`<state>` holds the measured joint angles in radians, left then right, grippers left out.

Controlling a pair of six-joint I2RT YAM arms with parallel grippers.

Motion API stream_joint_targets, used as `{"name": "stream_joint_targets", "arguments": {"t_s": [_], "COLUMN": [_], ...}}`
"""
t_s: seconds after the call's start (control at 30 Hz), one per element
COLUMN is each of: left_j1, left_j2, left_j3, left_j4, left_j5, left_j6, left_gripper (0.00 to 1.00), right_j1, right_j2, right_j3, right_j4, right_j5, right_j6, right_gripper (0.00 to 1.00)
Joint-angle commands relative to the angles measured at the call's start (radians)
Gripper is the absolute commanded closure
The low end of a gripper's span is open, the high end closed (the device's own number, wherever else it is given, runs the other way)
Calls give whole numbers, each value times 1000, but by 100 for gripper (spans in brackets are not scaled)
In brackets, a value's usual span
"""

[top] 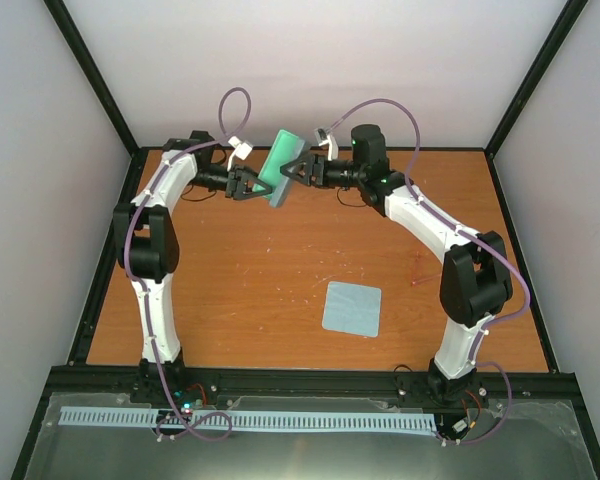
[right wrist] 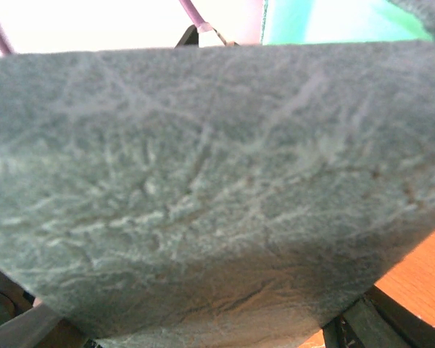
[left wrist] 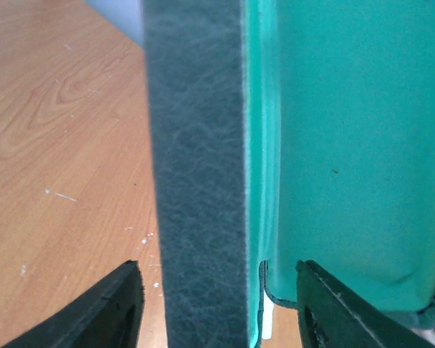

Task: Organize the sunglasses
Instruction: Open the sunglasses case, then place the sunglasses case at the center of the board.

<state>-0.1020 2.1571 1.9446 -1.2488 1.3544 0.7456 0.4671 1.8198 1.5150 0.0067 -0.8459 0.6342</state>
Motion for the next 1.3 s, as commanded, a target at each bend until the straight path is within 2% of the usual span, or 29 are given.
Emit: {"name": "stream_joint_targets", "arguments": {"t_s": [0.0,0.13,0.17,0.2,0.23,0.33,0.4,0.47,0.5,0.57,0.6,0.8,0.97,1.1,1.27], "left_j1": [1,1,1,1,1,2,1,2,2,2,1,-15,-91,-167,-233], "left_j2": [10,11,10,9,9,5,4,1,0,-4,-8,-44,-53,-40,-10], "left_j3": [31,26,28,33,40,73,105,151,170,208,228,297,261,192,150], "left_j4": [25,33,33,34,32,20,9,-4,-9,-11,-12,-16,14,127,257], "left_j5": [41,42,43,43,42,38,23,6,-8,-53,-81,-356,-652,-918,-1136], "left_j6": [-24,-34,-37,-39,-43,-46,-54,-61,-64,-77,-78,18,166,194,201], "left_gripper": [49,67,75,95,99,100,100,100,100,100,100,100,100,100,100], "right_j1": [3,4,4,4,5,5,5,4,4,2,0,-65,-232,-336,-343], "right_j2": [-22,-21,-19,-18,-16,-14,-16,-19,-22,-33,-43,-209,-444,-537,-515], "right_j3": [17,14,14,13,12,1,-11,-31,-39,-55,-63,-187,-380,-434,-421], "right_j4": [14,21,21,20,16,9,1,-6,-12,-44,-68,-291,-386,-373,-364], "right_j5": [-8,-10,-9,-10,-10,-5,6,15,22,47,62,257,466,471,438], "right_j6": [-20,-17,-17,-18,-18,-24,-27,-33,-37,-53,-63,-151,-169,-169,-178], "right_gripper": [70,68,67,66,63,59,49,45,35,4,0,0,0,0,0]}}
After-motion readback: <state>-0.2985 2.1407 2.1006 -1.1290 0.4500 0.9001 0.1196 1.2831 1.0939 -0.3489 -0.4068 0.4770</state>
